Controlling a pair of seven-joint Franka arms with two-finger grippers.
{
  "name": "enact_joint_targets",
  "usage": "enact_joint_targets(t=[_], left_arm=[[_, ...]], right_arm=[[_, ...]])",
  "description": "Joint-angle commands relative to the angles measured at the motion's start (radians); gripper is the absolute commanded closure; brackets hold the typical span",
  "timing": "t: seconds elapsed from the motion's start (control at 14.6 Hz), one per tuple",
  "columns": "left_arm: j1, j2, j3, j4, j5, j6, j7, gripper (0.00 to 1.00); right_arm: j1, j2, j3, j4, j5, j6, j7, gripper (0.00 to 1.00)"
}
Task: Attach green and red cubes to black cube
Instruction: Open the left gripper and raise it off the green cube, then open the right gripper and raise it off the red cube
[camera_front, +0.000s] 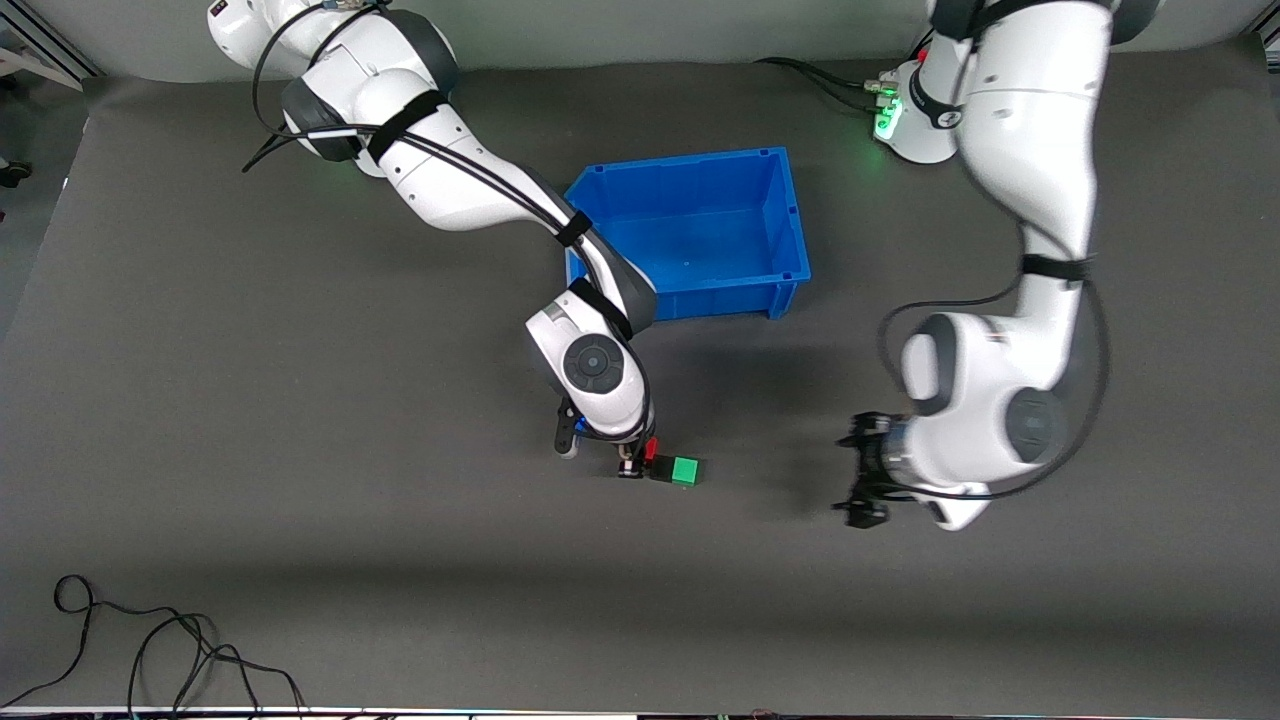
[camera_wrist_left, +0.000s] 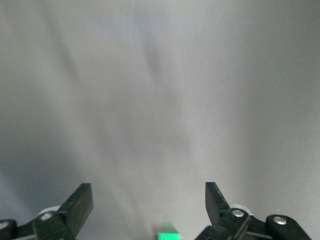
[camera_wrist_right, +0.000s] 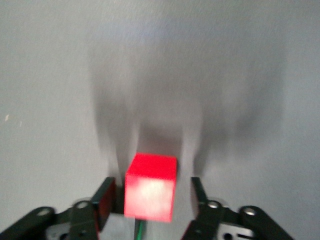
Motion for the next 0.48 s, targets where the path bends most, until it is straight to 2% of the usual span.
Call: enact_joint_targets(t=[0.0,0.14,0.21,0.41], left_arm=[[0.046,-0.096,0.027,-0.051,0.102,-0.13,0.223,0.0],[0.095,-0.152,0.028,-0.05,0.211,-0.232,0.372,0.0],[0.118,-0.177,0.028,-0.048,0.229,-0.262,0.442,0.0],[0.188,-0.244,0.028,-0.036,0.274,-0.364,0.691,0.0]], right_arm=[[0.006,-0.032,0.048,0.03,-0.015,-0.008,-0.089,0.0],[0.003,-0.084,0.086,0.026,-0.006,-0.013,-0.191,0.0],[-0.003,-0.11,0.091,0.028,-0.004,-0.038,-0.199,0.0],[-0.032,-0.22,0.094,0.034,-0.003,-0.211,-0.341,0.0]])
